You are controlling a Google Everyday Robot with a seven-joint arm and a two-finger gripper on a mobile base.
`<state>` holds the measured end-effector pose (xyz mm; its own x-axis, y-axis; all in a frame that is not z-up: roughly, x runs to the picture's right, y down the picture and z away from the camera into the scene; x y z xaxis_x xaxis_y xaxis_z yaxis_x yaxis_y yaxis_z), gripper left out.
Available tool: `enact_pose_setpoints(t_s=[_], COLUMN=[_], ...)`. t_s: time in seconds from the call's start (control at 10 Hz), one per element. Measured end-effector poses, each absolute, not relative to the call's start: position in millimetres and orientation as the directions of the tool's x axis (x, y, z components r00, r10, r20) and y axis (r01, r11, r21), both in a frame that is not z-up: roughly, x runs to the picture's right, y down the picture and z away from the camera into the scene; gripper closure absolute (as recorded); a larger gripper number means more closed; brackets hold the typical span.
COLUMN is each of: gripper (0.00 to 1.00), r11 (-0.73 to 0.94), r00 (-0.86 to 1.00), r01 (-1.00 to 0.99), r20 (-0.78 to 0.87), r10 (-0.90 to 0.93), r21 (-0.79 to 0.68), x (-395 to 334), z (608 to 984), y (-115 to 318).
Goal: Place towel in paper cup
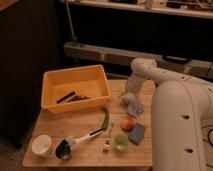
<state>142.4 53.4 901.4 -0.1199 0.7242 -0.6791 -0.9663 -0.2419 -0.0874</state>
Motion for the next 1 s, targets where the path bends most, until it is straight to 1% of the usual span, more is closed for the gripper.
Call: enact_pose_setpoints(t_s=[0.1, 0.2, 0.4, 0.5, 0.6, 0.7, 0.9, 1.0], gripper=[0.58, 0.73, 0.88, 0.93, 0.91, 0.86, 0.64, 0.54], r11=[-0.233, -0.218, -0.22, -0.227, -0.229, -0.23, -0.229, -0.231], r00=[-0.108, -0.091, -0.092, -0.097, -0.1, -0.104, -0.117, -0.124], r01=[-0.968, -0.971, -0.97, -0.968, -0.968, -0.968, -0.97, -0.97], r20=[-0.68, -0.681, -0.682, -0.677, -0.672, -0.669, -0.664, -0.667], r10=[0.725, 0.726, 0.726, 0.73, 0.734, 0.736, 0.738, 0.735], r21=[-0.094, -0.103, -0.104, -0.106, -0.106, -0.103, -0.084, -0.074], x=[141, 134, 138, 143, 147, 151, 164, 170], z=[902, 904, 905, 903, 900, 898, 897, 900], y=[54, 55, 53, 50, 47, 45, 47, 52])
